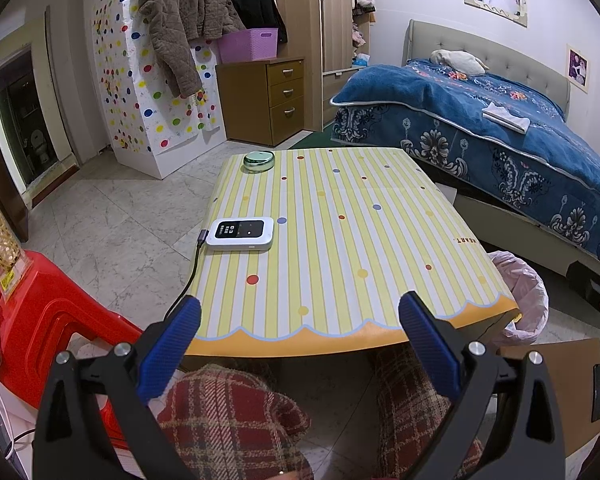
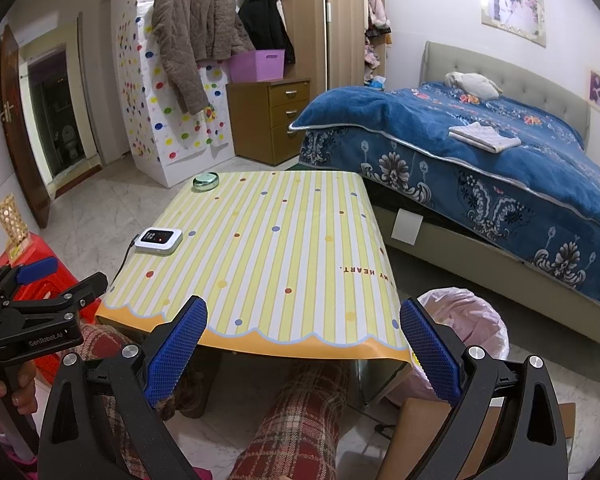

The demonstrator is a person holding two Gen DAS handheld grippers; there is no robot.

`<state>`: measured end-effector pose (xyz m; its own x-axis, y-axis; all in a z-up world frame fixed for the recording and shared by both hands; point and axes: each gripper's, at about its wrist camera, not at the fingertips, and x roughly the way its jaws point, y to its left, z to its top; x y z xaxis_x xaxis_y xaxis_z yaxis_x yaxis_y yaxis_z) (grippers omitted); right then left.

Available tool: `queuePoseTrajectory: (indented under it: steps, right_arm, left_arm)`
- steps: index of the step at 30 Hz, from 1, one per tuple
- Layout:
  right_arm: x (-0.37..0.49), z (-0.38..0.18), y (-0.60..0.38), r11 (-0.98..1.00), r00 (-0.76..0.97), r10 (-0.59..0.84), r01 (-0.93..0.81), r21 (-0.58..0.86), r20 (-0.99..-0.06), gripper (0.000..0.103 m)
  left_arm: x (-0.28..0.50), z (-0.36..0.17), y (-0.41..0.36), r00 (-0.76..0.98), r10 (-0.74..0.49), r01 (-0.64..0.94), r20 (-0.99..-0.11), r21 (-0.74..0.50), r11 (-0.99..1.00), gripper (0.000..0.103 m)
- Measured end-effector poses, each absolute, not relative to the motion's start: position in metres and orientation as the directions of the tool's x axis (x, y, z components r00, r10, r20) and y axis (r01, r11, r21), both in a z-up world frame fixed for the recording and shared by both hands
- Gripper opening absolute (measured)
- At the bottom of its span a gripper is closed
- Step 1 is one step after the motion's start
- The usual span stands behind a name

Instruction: Collect trash

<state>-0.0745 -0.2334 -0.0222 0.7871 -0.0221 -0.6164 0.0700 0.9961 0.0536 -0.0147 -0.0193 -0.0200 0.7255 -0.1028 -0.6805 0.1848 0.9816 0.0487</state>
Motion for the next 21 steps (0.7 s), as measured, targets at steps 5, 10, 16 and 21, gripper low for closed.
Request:
queuePoseTrajectory:
  steps: [5,10,16,21]
  right_arm:
    - [-0.0737,-0.0225,-0.2334,0.996,0.786,-0.022,0.071,0.055,-0.617,0.096]
    - [-0.0745,-0.0221,-0.2339,0.996,0.786,-0.021,0.071,0.056,-0.618,0.096]
    - [-0.0735,-0.0223,-0.2341,0.996,0.784,-0.022,0.073,0.057,-0.62,0.096]
    - [-0.0754,-0.03,-0.2351,0.995,0.779,-0.026,0.082,0.061,-0.626,0.096]
  left_arm:
    - [-0.0157,-0.0215,-0.019,0.724,-0.1,0.183,-0.683,0.051,0.982,0.096]
    - [-0.0158,-0.0244,-0.0191,0.723,-0.096,0.183,-0.684,0.055,0.982,0.096]
    - [-0.0151,-0.0275,-0.0196,0.729,-0.095,0.183,-0.678,0.058,0.981,0.096]
    - [-0.0141,-0.0281,-0.0204,0.754,-0.081,0.169,-0.652,0.073,0.983,0.096]
